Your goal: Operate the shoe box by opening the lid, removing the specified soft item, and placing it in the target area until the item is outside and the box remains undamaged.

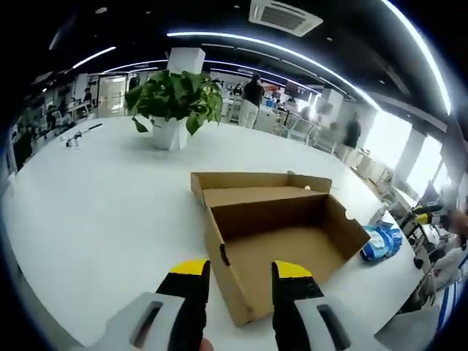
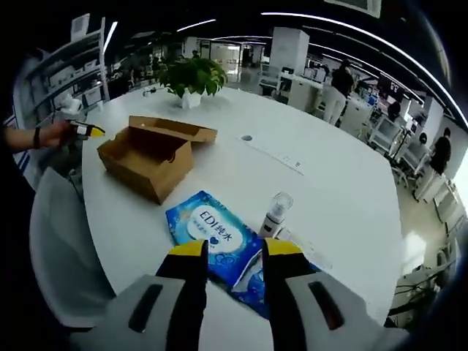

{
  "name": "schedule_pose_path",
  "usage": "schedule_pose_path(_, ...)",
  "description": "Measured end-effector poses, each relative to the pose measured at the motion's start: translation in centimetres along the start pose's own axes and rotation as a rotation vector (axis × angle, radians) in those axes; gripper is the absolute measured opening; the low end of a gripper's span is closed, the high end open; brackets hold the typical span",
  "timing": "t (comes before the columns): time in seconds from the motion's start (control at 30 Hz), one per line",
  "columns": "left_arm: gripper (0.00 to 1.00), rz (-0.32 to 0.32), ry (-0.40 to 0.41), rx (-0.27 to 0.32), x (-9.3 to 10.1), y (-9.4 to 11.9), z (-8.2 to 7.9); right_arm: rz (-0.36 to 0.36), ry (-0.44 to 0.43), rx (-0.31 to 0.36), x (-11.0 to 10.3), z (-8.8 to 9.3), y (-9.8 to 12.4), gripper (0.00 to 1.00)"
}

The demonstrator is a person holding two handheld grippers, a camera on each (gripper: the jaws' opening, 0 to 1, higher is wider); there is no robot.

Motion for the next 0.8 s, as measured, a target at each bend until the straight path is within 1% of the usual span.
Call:
schedule_pose_path(0.1, 0.34, 0.008, 0.000, -0.012, 0.2, -0.3, 0.1, -0.005, -0.029, 0.020, -1.0, 0.4, -0.2, 0.29)
schedule_pose_path(0.2, 0.34, 0.004, -0.008, -0.029, 0.3, -0.7, 0.4, -0.034, -0.076, 0.064, -2.5, 0.6, -0.6, 0.30)
schedule_pose_path(0.27, 0.34, -0.016, -0.008, -0.048, 0.1, -1.0, 0.7, -0.033, -0.078, 0.070, -3.2, 0.8, -0.8, 0.31)
schedule_pose_path(0.4, 0.34, -0.035, -0.003, -0.075, -0.1, -1.6, 1.2, -0.047, -0.114, 0.113, -4.9, 0.7, -1.4, 0.34)
schedule_pose_path(0.57, 0.34, -0.028, -0.018, -0.093, 0.1, -2.2, 1.7, -0.047, -0.156, 0.182, -6.3, 0.0, -1.8, 0.36)
schedule_pose_path(0.7, 0.34, -0.026, -0.035, -0.104, 0.3, -2.7, 2.0, -0.041, -0.185, 0.228, -6.9, -0.6, -1.9, 0.37)
schedule_pose_path(0.73, 0.34, -0.027, -0.038, -0.106, 0.3, -2.7, 2.1, -0.041, -0.195, 0.257, -7.1, -1.0, -1.8, 0.37)
schedule_pose_path(0.8, 0.34, -0.014, -0.034, -0.118, 0.5, -3.1, 2.5, -0.037, -0.193, 0.277, -7.6, -1.3, -1.7, 0.38)
Point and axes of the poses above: the point that each gripper's makers call its tool centre point, and the gripper's own axes: y roughly backward along the fingers, x roughly to its right, z roughly out of its underside, the point moved 7 cm from there along y, roughly backward along the fingers, and after that the axes turned 11 degrees about -z, right-handed, at the moved point
